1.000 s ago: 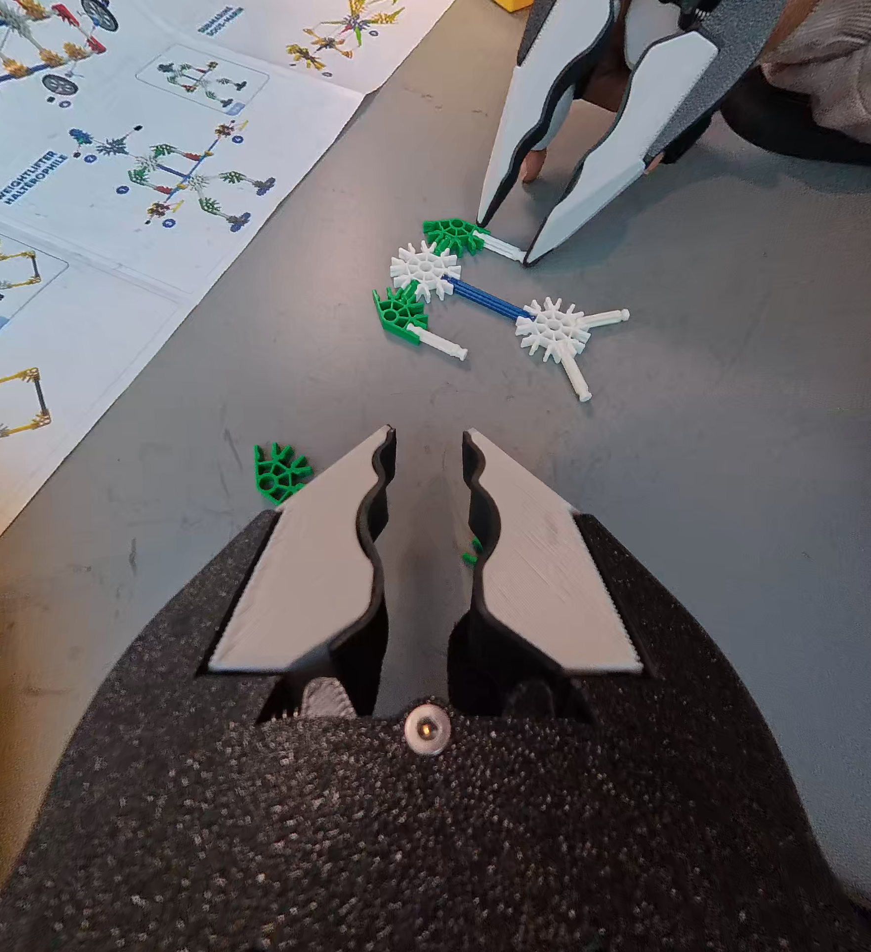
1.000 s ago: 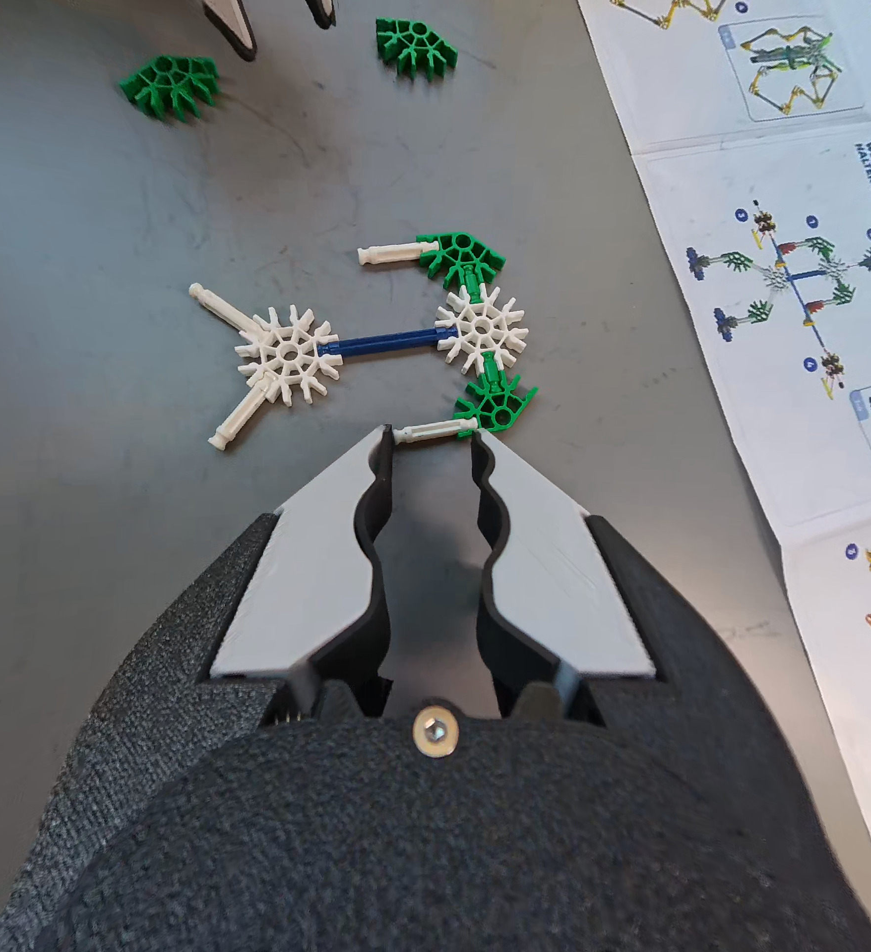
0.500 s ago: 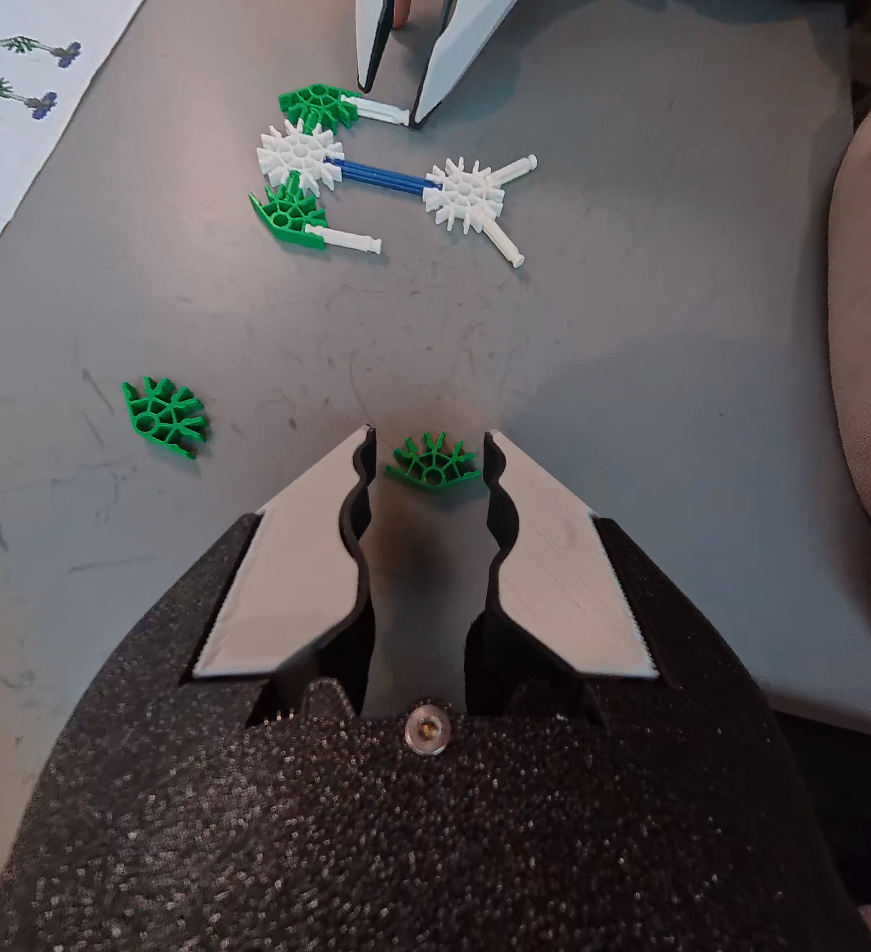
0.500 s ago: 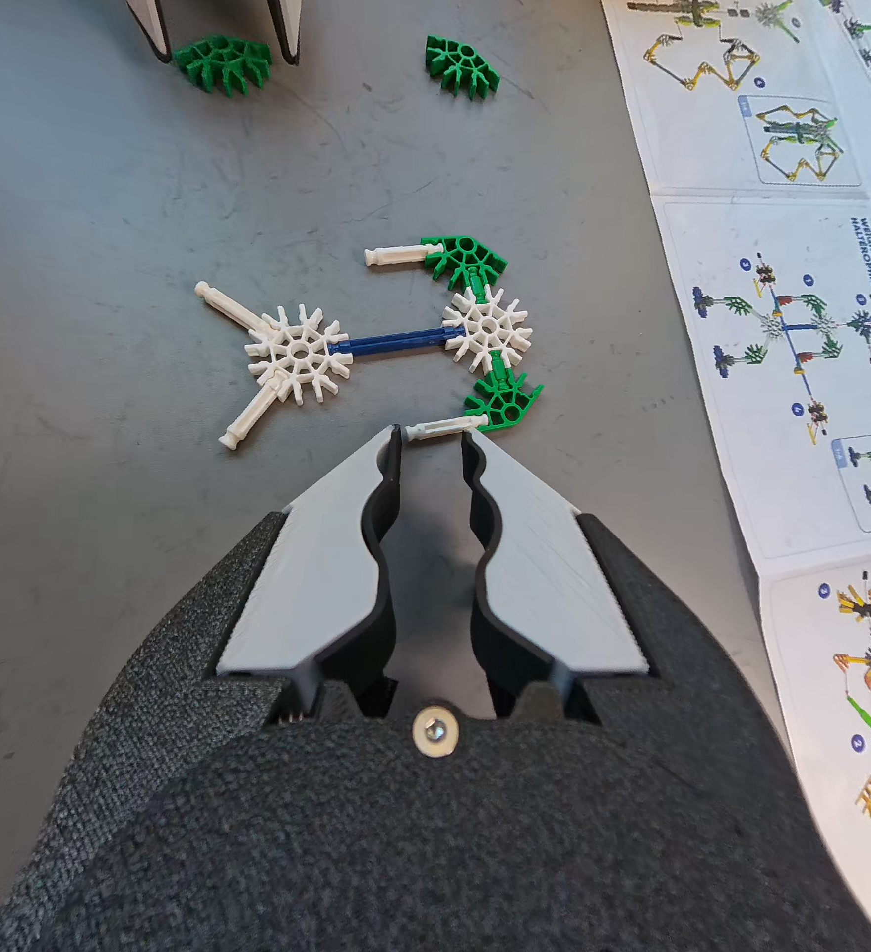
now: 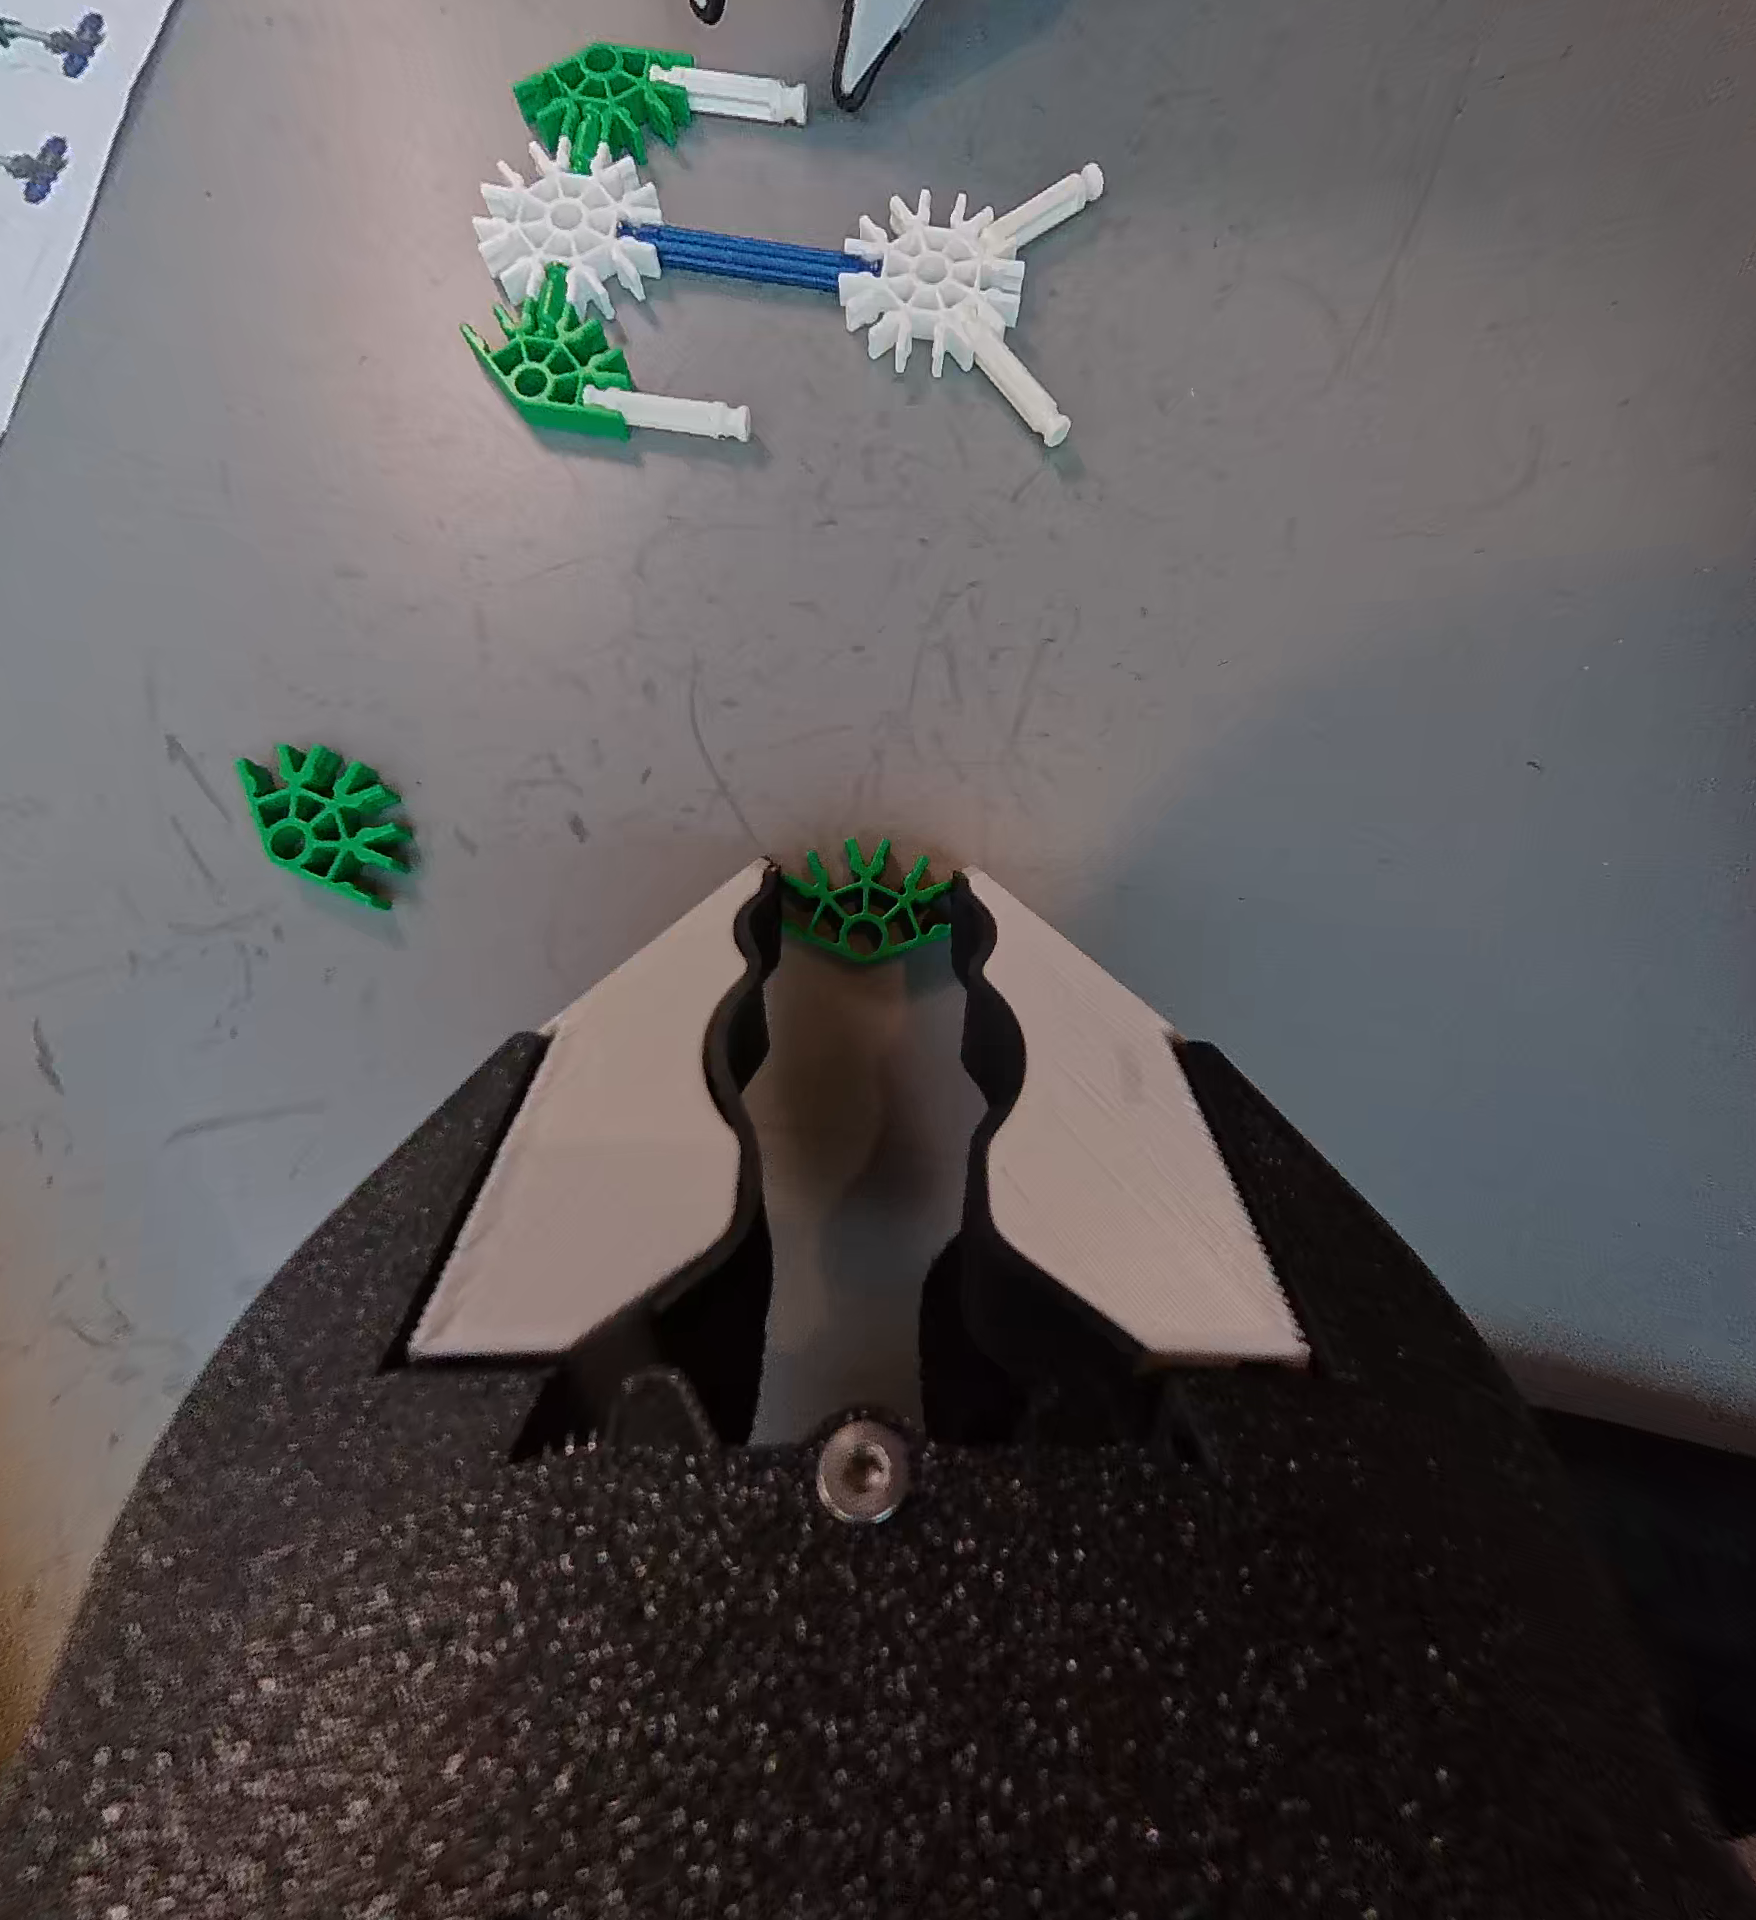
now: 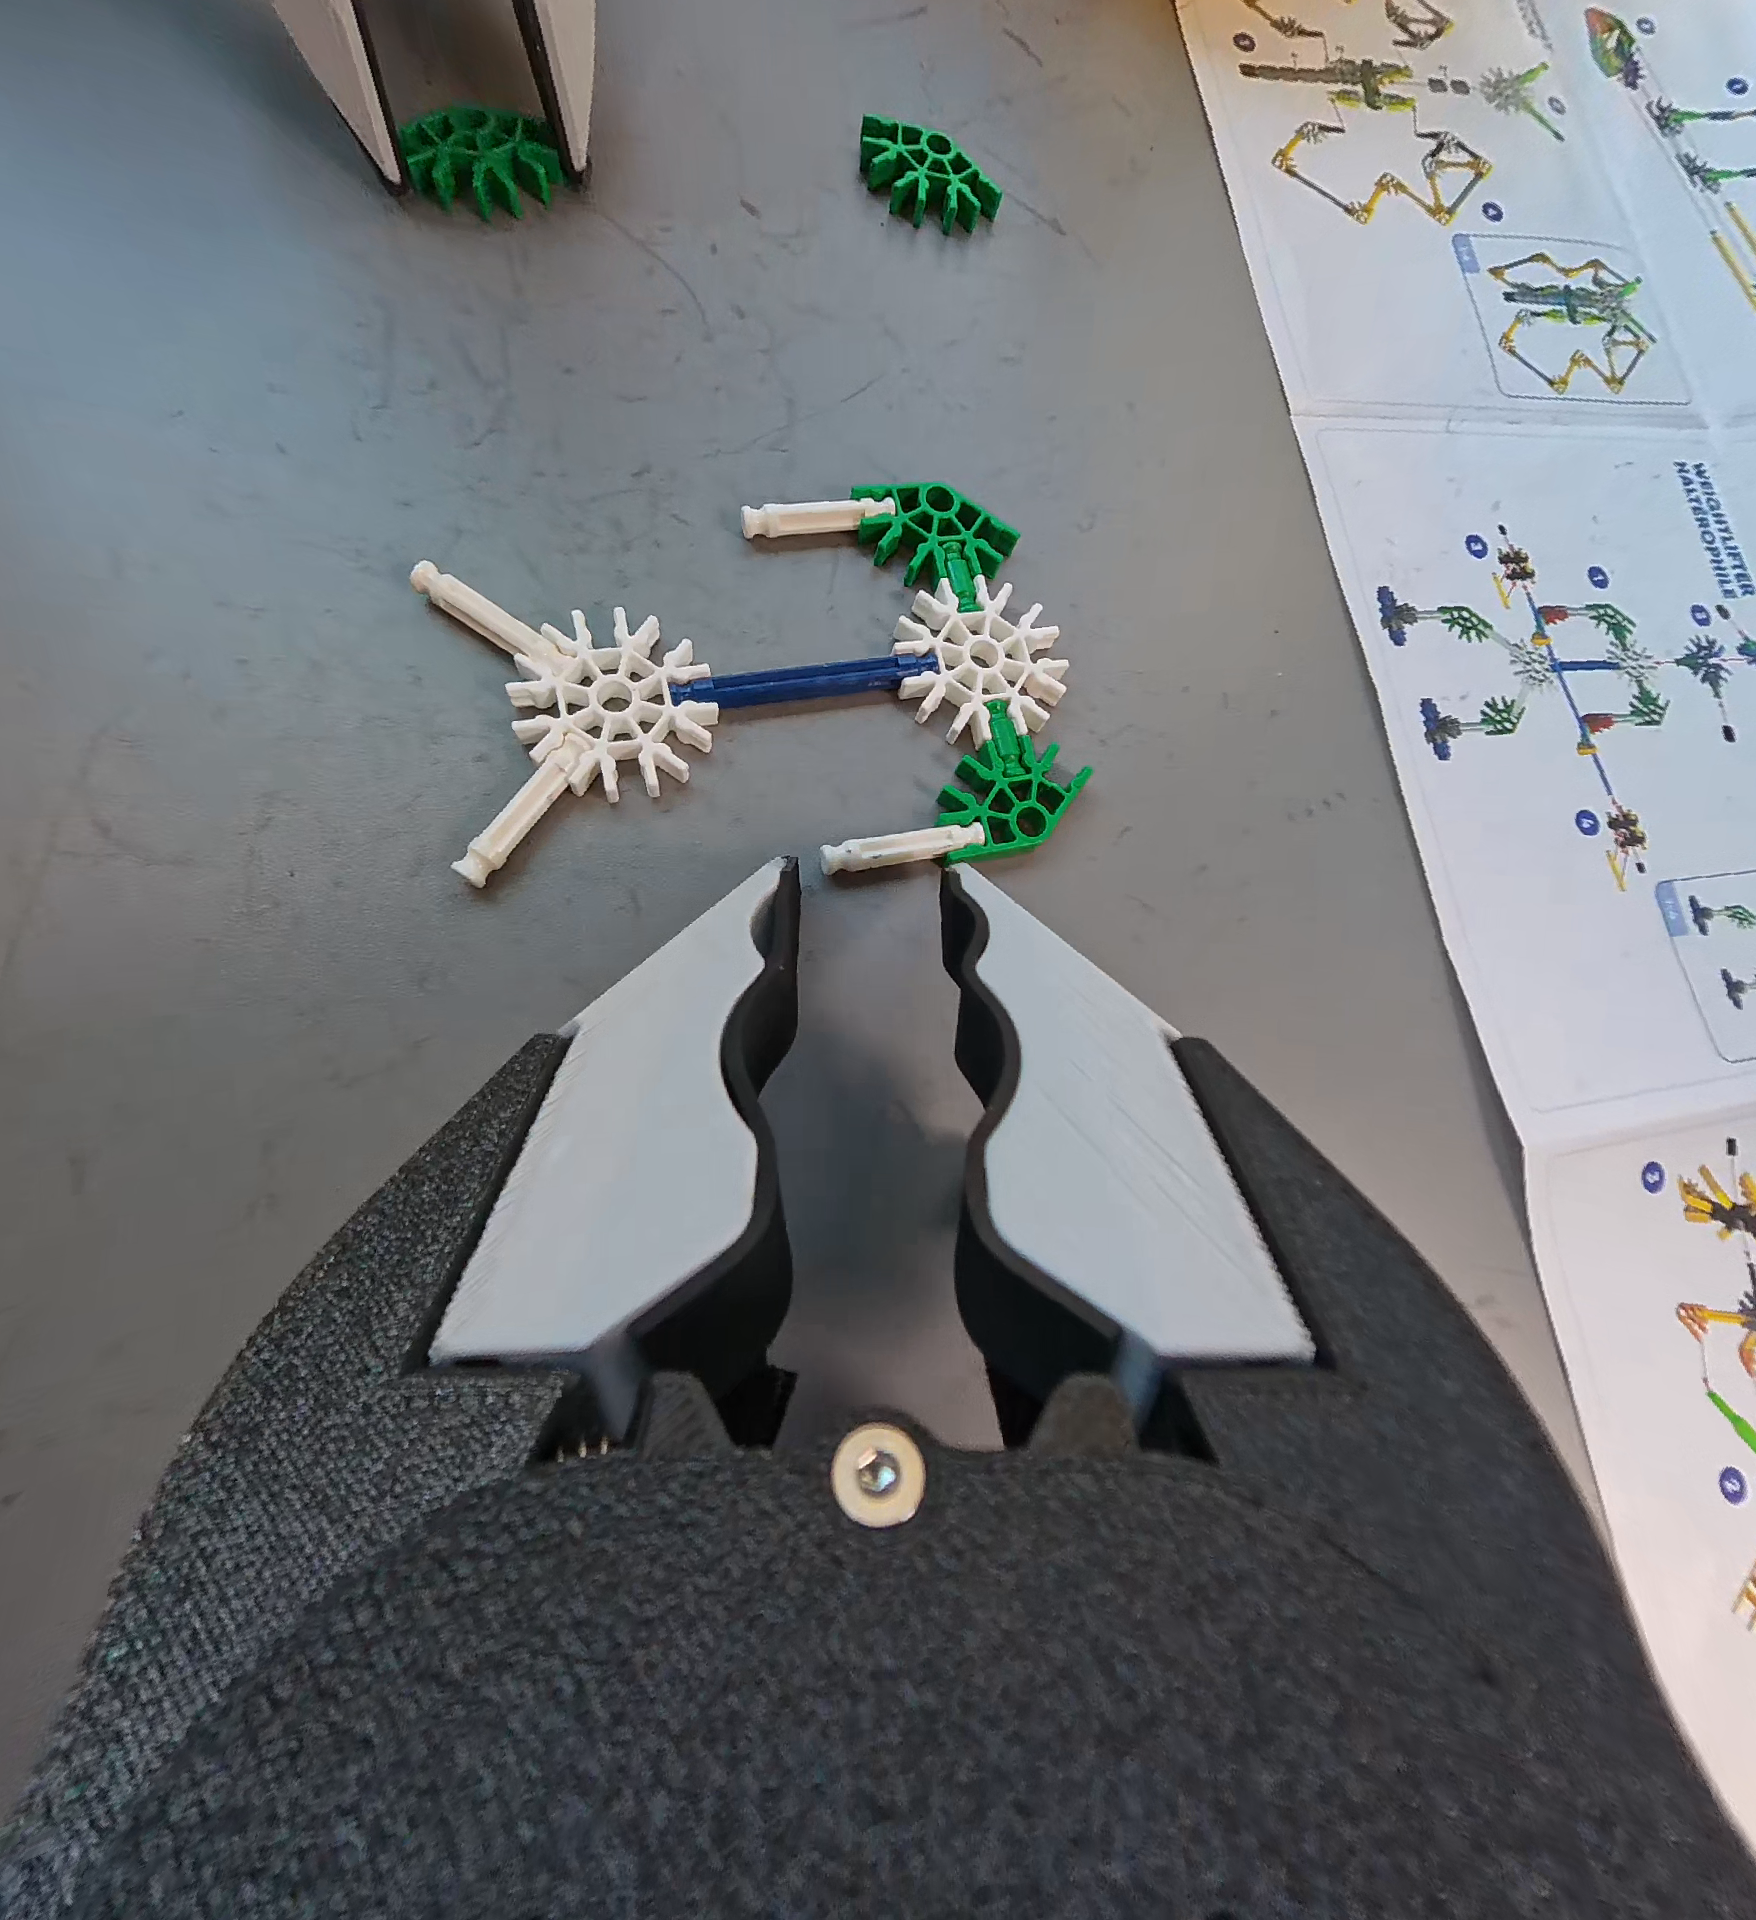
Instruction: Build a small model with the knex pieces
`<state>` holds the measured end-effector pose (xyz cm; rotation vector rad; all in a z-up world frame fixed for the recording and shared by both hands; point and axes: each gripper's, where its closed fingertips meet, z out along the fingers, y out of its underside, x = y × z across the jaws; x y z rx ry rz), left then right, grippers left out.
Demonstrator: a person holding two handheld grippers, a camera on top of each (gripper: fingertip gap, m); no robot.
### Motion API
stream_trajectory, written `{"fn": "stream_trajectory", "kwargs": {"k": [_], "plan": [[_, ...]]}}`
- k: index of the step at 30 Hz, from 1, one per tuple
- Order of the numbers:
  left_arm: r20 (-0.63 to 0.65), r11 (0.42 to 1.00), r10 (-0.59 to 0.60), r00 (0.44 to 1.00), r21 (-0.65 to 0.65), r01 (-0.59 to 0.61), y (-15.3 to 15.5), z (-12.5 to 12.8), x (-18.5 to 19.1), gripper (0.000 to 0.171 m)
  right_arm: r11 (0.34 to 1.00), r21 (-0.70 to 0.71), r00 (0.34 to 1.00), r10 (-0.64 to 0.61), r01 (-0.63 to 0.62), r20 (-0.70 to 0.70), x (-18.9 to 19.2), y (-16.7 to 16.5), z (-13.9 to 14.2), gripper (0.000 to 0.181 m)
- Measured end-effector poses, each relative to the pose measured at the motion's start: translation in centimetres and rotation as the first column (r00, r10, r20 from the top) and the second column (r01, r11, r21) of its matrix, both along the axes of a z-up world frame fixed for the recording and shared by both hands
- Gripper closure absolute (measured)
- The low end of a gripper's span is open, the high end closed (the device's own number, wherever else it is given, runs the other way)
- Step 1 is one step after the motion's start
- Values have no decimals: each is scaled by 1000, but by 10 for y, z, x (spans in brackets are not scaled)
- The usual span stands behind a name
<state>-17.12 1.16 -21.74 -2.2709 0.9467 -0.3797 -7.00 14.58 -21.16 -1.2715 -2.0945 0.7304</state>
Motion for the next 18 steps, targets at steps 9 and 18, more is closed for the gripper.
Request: {"fn": "stream_trajectory", "kwargs": {"k": [9,18], "plan": [[92,986,-109,990,138,96,13,19,45,141,1000,10,997,1,-1,-73,-4,-3,12,156],[133,974,-185,974,158,163,22,17,77,141,999,-30,992,-45,42,-120,-7,4,20,156]]}}
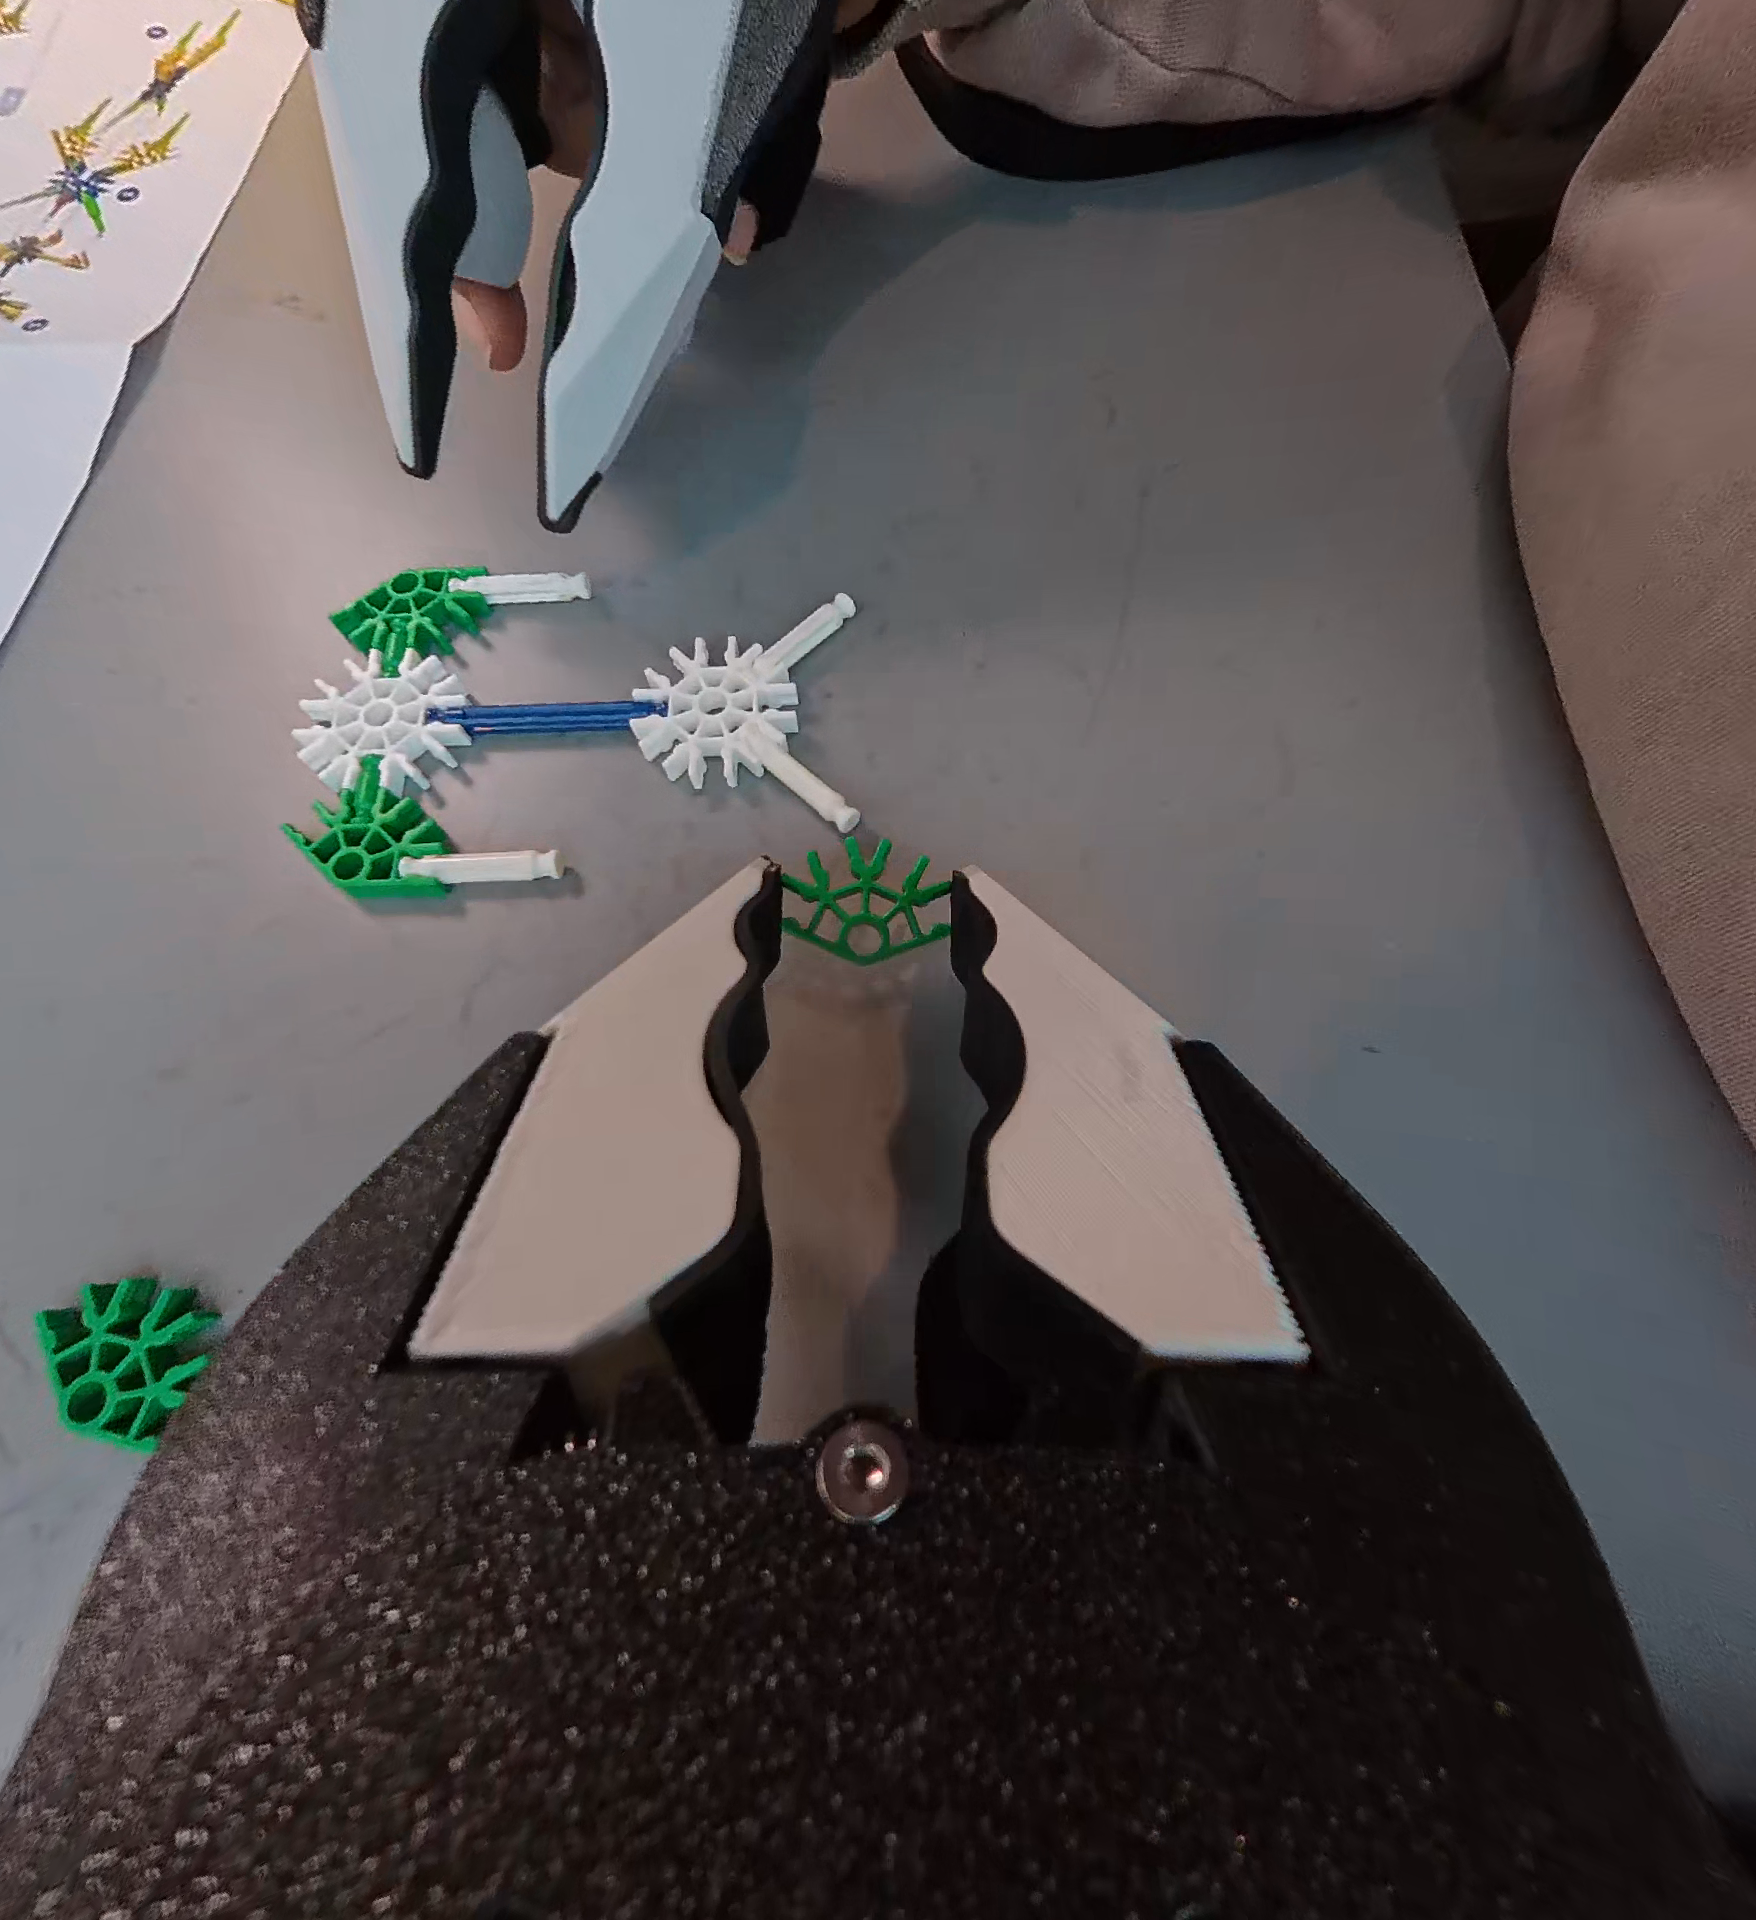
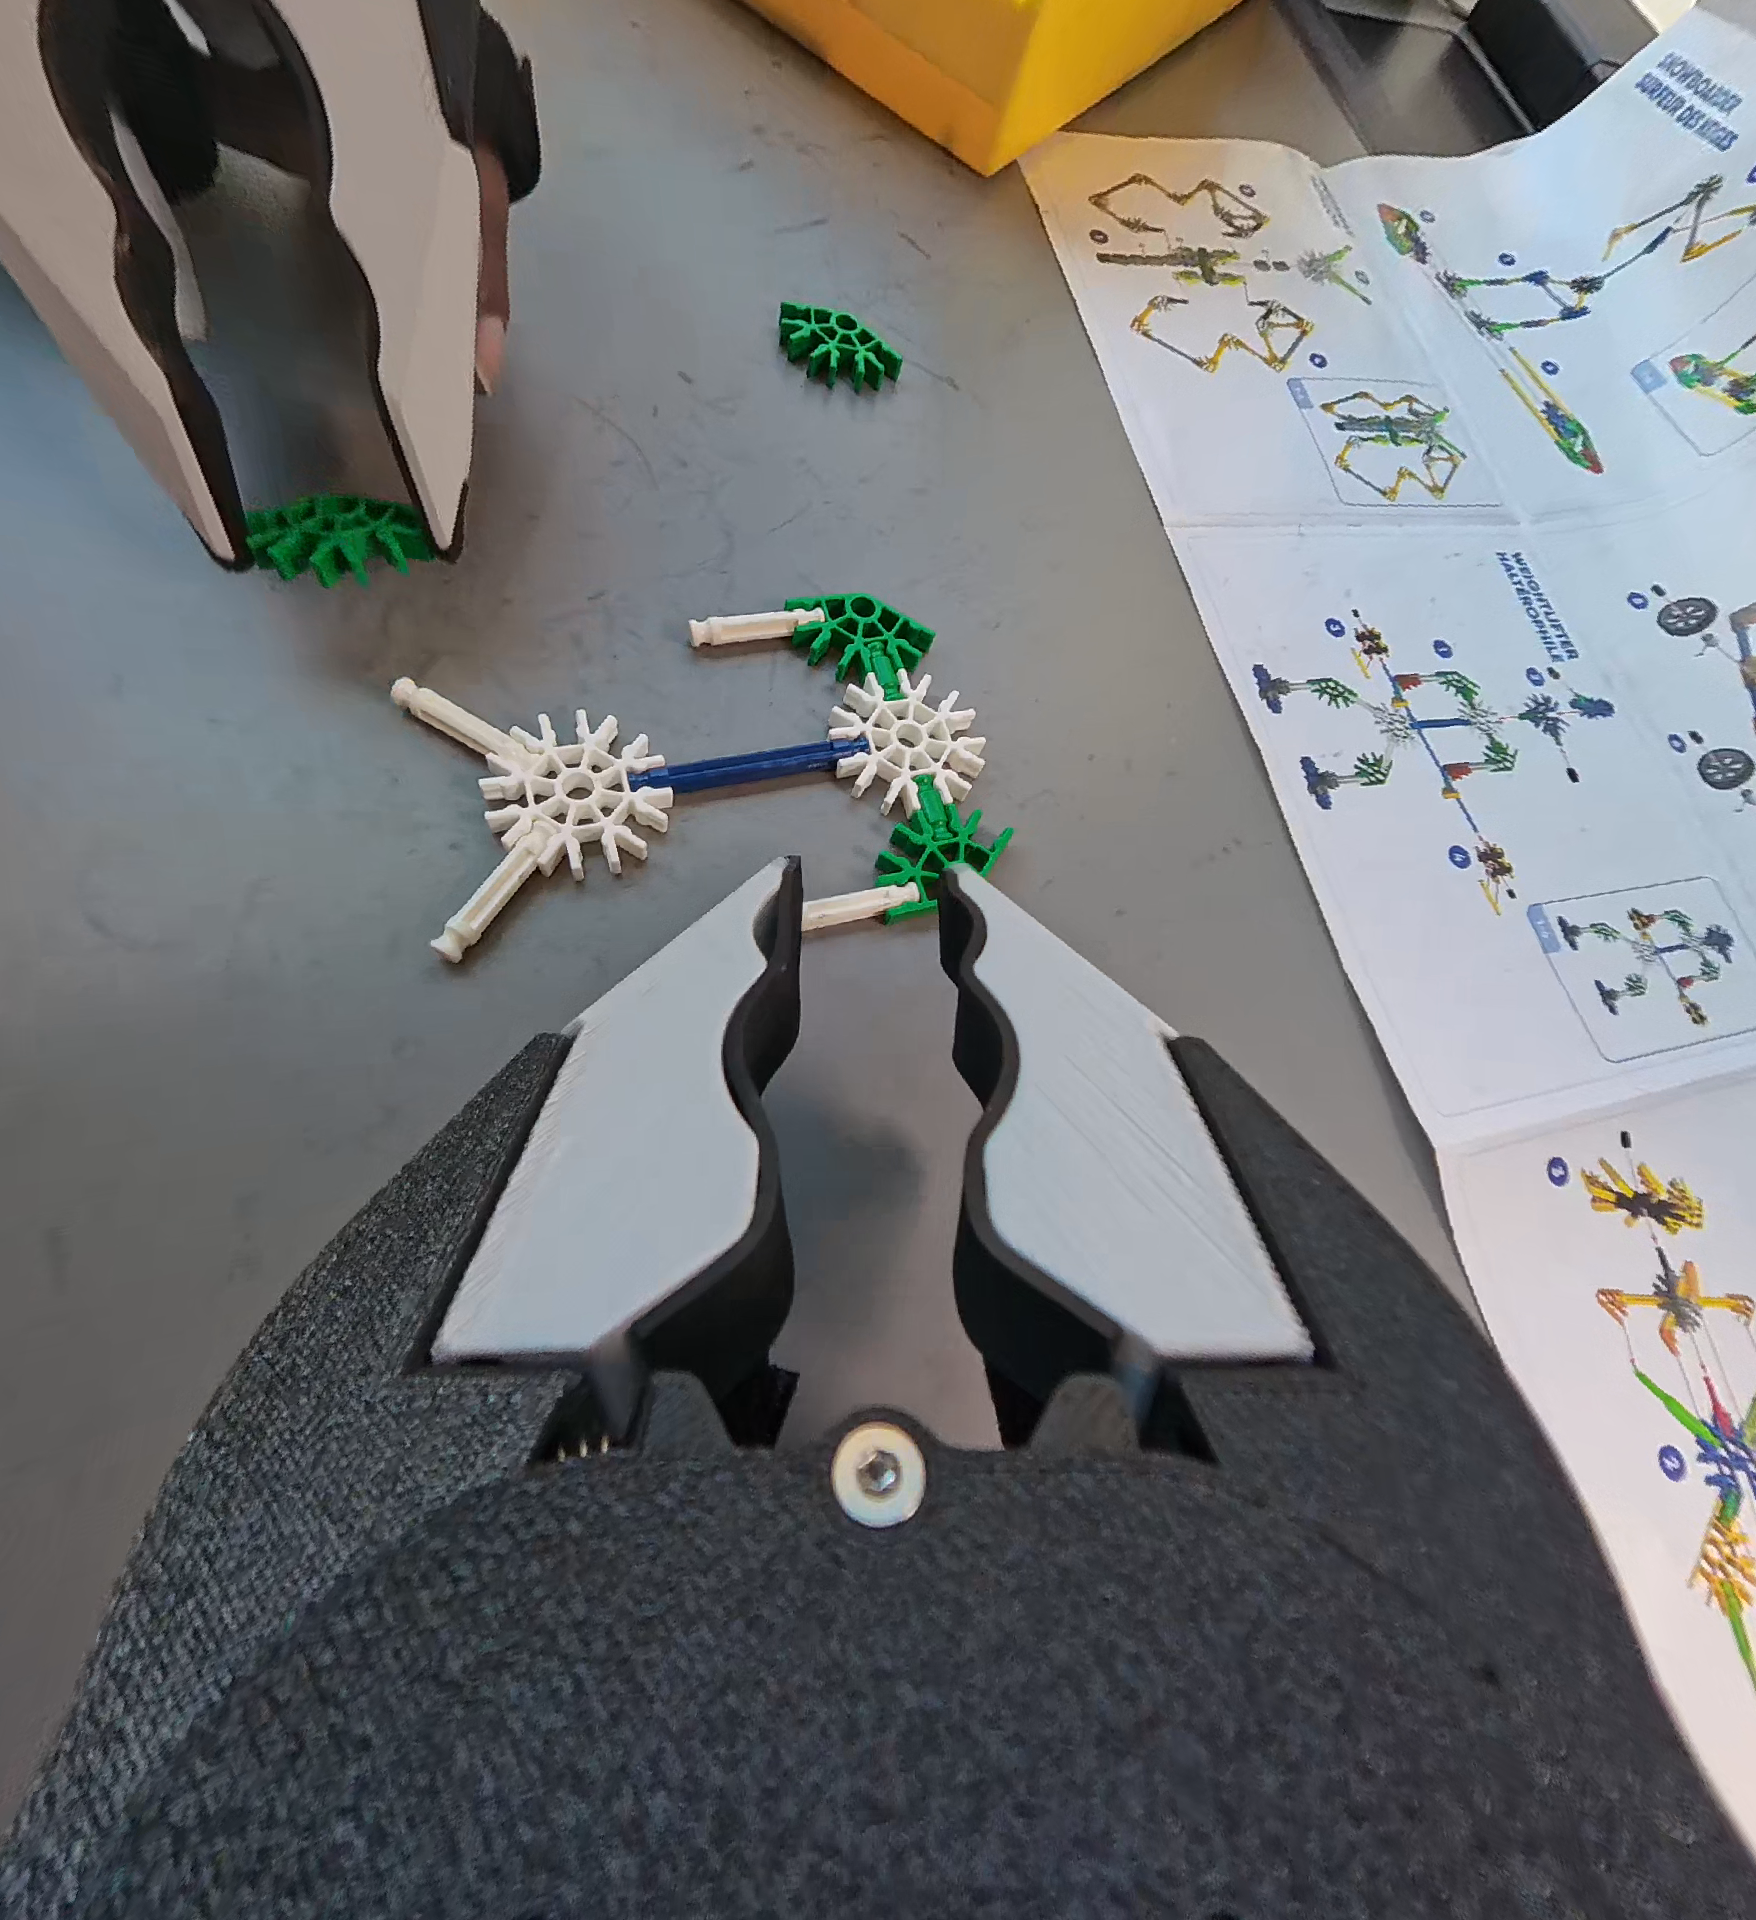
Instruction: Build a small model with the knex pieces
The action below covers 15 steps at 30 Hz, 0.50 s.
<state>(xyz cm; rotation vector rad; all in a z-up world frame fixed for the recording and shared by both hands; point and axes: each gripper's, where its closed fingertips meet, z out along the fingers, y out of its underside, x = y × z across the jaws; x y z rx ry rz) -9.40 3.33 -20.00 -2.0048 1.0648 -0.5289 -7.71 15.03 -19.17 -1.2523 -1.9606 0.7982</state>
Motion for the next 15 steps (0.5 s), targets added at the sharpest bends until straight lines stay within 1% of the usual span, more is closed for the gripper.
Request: {"fn": "stream_trajectory", "kwargs": {"k": [4,8,10,13,15], "plan": [[14,1000,-13,1000,18,13,7,5,9,141,998,-58,999,-22,19,-47,-3,3,10,156],[32,998,-31,999,56,29,13,10,23,140,997,-72,987,-51,40,-154,-10,7,28,157],[13,997,-49,999,55,48,10,5,28,140,994,-104,978,-50,29,-203,-14,5,37,157],[-20,996,-77,997,54,78,5,-2,31,141,988,-155,972,-26,-10,-233,-14,-5,46,157],[-10,995,-87,996,38,87,3,-4,32,140,989,-142,973,5,-39,-231,-12,-13,46,157]]}}
